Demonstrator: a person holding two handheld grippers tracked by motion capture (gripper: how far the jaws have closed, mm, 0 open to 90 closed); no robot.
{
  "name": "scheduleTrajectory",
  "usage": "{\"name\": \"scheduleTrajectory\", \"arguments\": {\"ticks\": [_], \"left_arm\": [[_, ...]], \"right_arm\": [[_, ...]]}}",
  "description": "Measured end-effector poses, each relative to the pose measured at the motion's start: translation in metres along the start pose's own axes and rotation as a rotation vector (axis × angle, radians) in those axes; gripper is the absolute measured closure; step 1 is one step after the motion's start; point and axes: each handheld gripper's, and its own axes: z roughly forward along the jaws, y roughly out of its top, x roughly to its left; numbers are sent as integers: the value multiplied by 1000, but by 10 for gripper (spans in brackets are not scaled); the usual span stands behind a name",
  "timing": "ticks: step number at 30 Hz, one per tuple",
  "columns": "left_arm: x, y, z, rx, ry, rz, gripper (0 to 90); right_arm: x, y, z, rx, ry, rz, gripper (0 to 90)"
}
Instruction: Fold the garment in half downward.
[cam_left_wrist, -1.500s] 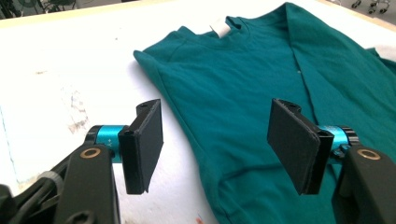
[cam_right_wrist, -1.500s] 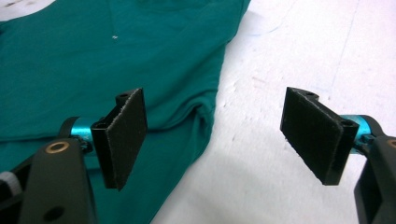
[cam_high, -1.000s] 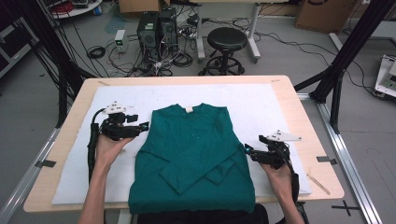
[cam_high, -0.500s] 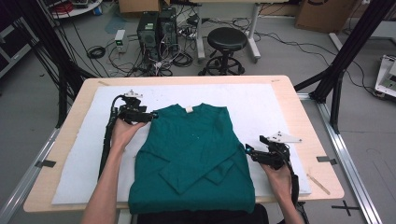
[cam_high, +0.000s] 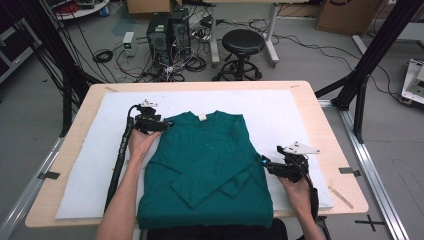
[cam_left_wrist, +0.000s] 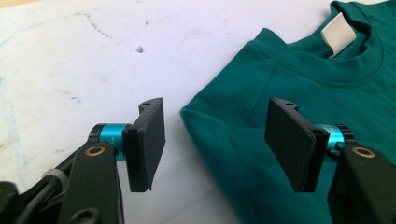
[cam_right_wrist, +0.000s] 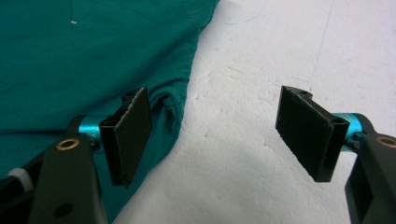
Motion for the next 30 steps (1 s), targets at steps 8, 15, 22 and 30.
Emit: {"name": "scheduleTrajectory", "arguments": {"ticks": [8,15,22,30], "left_arm": [[-2,-5,9,30,3,32,386],[-3,-6,10,27,6,36,394],[-7,-7,9,21,-10,64,466],[-2,-8,8,14,-16,20,551]], "right_arm": [[0,0,0,3,-3,-1,275],[0,0,0,5,-4,3,275],[-1,0,1,8,0,6,275],[0,0,1,7,-4,-2,275]]}}
